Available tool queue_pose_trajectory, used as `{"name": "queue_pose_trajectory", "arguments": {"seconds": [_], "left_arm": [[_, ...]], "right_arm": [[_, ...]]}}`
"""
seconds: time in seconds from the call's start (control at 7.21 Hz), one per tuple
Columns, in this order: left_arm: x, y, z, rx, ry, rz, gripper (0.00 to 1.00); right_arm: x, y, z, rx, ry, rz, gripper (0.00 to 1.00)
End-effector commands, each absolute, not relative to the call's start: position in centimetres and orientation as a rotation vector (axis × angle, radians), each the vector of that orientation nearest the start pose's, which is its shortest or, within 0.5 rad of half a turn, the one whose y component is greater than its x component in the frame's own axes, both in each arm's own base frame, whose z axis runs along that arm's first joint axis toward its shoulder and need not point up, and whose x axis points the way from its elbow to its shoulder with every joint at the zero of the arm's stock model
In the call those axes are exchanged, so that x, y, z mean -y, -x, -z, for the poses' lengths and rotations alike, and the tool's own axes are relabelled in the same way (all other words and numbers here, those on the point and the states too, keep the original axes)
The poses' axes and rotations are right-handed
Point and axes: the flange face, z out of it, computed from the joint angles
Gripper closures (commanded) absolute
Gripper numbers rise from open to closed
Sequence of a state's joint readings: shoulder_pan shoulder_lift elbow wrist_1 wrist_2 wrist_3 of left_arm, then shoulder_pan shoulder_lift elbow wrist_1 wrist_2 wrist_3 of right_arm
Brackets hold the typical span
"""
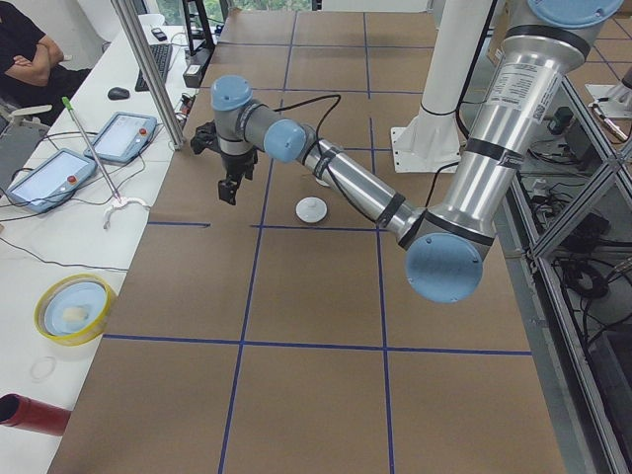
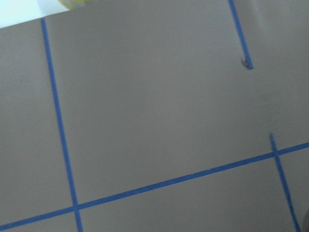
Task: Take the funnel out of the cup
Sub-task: 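Move the left gripper over the glass funnel in the white mug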
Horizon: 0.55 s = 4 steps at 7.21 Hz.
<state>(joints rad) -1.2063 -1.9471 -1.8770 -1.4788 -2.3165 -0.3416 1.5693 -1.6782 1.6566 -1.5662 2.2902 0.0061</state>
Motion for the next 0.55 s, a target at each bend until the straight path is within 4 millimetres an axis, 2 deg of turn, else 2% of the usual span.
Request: {"name": "queue_pose_trajectory", "arguments": {"seconds": [0.0,0.14,0.42], "left_arm": [[53.7,-24.9,-24.5,-0.919,-0.224,-0.169,0.00],[53.2,-26.3,-22.6,-0.944,-0.203,-0.129,0.00],[51.2,-30.1,-21.1,-0.966,-0.144,-0.108,0.00]], "right_arm": [[44.5,-6.7,-67.0,0.719,0.019,-0.010,0.00],[44.5,-6.7,-67.0,0.719,0.019,-0.010,0.00],[44.5,-6.7,-67.0,0.719,0.019,-0.010,0.00]]}}
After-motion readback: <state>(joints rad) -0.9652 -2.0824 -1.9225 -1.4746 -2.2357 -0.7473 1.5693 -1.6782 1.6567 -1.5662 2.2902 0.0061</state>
